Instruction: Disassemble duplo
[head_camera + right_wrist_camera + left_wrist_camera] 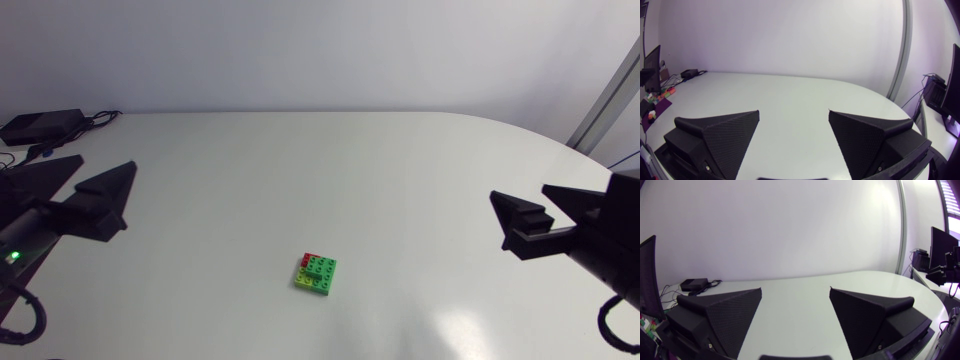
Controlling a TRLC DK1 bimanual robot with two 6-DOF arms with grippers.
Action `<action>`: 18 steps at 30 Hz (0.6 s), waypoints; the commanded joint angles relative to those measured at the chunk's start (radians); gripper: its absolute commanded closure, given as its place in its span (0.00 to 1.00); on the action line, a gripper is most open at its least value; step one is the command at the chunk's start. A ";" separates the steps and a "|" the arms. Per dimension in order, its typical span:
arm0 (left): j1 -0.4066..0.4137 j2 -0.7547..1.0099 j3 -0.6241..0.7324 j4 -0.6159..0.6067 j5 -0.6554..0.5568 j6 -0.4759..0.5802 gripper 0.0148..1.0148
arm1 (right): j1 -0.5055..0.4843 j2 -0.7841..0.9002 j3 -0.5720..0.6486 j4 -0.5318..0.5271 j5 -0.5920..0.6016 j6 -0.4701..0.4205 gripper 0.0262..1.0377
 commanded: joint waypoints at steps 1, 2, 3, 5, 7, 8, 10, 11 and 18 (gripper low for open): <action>-0.038 0.170 0.063 -0.010 0.002 -0.015 0.08 | 0.012 0.123 0.052 -0.032 -0.045 0.053 0.04; -0.038 0.242 0.092 -0.011 0.004 -0.008 0.10 | 0.014 0.170 0.070 -0.037 -0.062 0.058 0.04; -0.039 0.311 0.115 -0.013 0.010 -0.007 0.11 | 0.014 0.219 0.084 -0.038 -0.078 0.059 0.04; -0.039 0.474 0.172 -0.010 0.033 -0.007 0.11 | 0.014 0.331 0.119 -0.046 -0.112 0.059 0.04; -0.024 0.618 0.239 -0.027 0.102 -0.007 0.16 | 0.014 0.437 0.141 -0.054 -0.167 0.056 0.04; -0.016 0.681 0.265 -0.036 0.142 -0.005 0.17 | 0.012 0.482 0.145 -0.044 -0.181 0.053 0.04; -0.025 0.787 0.307 -0.036 0.186 0.027 0.18 | 0.012 0.552 0.161 -0.040 -0.243 0.052 0.04; -0.036 0.824 0.322 -0.034 0.205 0.047 0.18 | 0.012 0.571 0.159 -0.038 -0.289 0.047 0.04; -0.226 0.957 0.379 -0.071 0.225 0.378 0.16 | 0.071 0.644 0.216 -0.072 -0.413 -0.117 0.04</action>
